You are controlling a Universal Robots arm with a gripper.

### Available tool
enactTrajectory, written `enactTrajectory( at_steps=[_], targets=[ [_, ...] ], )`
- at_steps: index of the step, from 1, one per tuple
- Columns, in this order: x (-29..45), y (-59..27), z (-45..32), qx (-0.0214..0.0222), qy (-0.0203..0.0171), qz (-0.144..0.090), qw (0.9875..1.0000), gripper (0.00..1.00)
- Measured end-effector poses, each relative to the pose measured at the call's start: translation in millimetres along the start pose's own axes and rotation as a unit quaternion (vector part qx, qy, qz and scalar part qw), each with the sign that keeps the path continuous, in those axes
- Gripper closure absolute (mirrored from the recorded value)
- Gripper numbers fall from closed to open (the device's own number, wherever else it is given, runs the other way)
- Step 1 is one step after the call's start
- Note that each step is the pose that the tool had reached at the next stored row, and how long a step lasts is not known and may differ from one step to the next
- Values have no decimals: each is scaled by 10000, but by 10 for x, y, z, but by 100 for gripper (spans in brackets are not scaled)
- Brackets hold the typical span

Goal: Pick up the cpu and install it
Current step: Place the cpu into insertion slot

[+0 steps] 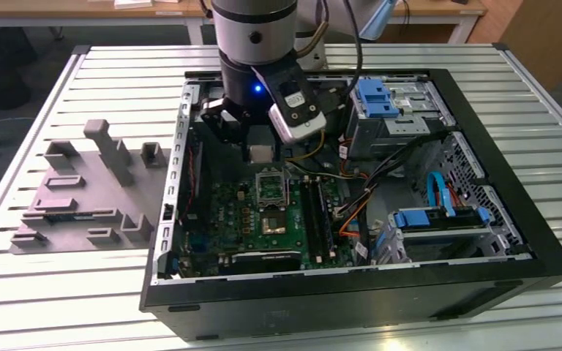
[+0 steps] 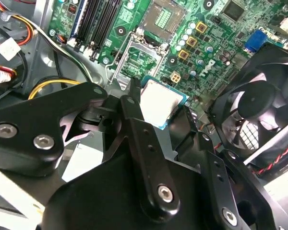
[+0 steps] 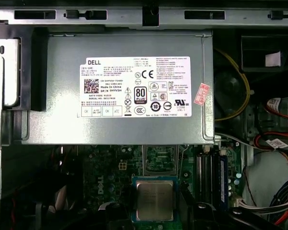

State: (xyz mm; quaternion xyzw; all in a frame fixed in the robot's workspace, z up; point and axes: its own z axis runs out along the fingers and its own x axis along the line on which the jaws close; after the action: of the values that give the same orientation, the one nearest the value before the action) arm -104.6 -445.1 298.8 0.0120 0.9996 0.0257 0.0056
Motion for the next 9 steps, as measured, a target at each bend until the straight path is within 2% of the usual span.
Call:
enactTrajectory(
  at_steps=[3,9],
  targets=[
    [0,-17,4,-1,0,0,10000,53],
    [-3,-146,30,0,0,0,10000,53]
  ],
)
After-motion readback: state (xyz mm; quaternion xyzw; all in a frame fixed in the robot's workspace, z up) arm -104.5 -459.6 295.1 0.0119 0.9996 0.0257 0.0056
